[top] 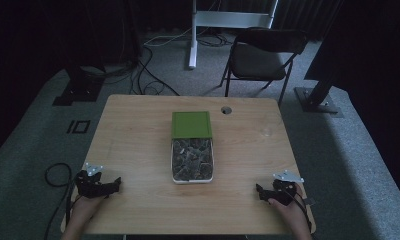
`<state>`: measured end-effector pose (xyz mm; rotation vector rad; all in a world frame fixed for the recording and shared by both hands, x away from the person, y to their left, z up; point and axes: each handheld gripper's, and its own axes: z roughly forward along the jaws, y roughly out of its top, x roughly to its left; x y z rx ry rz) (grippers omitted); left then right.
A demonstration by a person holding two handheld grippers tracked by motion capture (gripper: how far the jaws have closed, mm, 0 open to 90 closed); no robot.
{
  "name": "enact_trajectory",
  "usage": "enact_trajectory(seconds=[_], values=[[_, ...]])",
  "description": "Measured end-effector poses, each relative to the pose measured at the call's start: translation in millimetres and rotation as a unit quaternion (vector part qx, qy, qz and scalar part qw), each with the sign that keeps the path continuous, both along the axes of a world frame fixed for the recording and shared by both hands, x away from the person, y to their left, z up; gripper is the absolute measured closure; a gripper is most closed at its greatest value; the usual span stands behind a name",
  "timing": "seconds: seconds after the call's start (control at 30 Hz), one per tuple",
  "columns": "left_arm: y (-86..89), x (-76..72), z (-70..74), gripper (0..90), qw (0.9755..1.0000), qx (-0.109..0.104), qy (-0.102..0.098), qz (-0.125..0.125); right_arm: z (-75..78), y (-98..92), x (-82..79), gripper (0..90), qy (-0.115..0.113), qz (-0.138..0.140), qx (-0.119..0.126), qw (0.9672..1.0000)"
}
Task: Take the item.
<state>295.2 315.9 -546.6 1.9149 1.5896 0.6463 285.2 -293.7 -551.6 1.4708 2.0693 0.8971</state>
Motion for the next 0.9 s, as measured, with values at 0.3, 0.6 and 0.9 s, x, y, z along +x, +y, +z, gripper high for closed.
enact_trajectory(seconds=[0.3,0.6,0.9], values=[[0.1,0.0,0.0,2.2,1.0,0.0,0.0,0.0,0.0,0.1,-0.2,11.2,0.0,-0.002,0.0,1.0],[0.1,0.0,0.0,2.3,1.0,0.0,0.0,0.0,0.0,0.5,-0.6,11.3,0.0,-0.006,0.0,1.0],[0.0,0.0,0.0,2.2,1.0,0.0,0.0,0.0,0.3,1.4,-1.0,11.6,-0.001,-0.022,-0.001,0.9998]])
